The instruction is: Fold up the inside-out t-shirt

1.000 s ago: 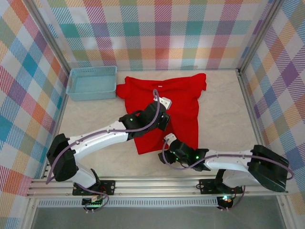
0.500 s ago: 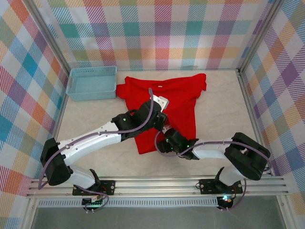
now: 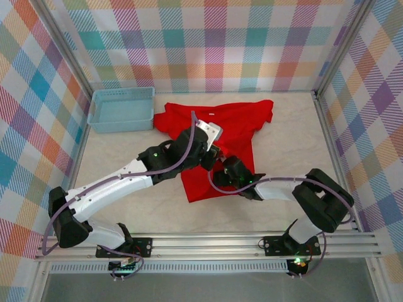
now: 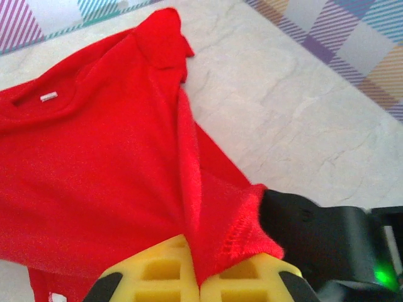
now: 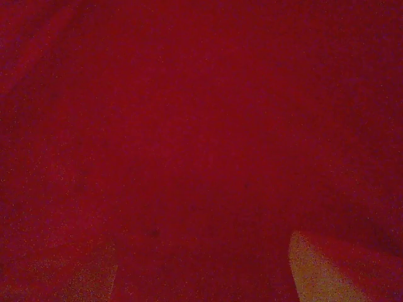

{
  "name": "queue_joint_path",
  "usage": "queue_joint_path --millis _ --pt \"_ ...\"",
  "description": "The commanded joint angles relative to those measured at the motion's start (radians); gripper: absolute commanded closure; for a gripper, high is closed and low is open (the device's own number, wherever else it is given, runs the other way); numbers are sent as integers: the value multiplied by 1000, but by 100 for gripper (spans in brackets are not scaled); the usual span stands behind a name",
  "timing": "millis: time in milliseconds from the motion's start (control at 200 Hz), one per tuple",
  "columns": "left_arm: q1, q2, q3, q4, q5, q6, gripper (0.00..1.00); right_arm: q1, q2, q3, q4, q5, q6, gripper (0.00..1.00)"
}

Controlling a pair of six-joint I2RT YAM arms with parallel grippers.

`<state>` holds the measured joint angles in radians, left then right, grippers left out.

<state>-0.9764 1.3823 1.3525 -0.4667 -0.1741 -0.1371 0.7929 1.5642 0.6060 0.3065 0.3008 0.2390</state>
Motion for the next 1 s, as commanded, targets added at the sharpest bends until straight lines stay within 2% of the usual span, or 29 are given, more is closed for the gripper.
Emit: queue_joint_path --millis 0,185,355,430,495,665,995 --pt "5 -41 67 -32 54 25 97 -15 46 48 133 5 -54 27" --pt "5 -43 129 -66 59 35 95 -38 116 137 138 17 -71 27" --pt "2 -12 223 -102 96 5 95 -67 213 239 93 26 18 26" --pt "-10 17 287 -132 10 -24 96 -107 242 289 47 -23 94 26" --pt "-17 60 377 -187 -19 -41 99 -136 273 337 23 -55 138 20" --pt "-88 123 511 -234 -69 -25 100 -163 376 540 -162 -27 174 18" --pt "-202 120 613 -229 -114 -47 100 -221 538 834 -479 18 265 16"
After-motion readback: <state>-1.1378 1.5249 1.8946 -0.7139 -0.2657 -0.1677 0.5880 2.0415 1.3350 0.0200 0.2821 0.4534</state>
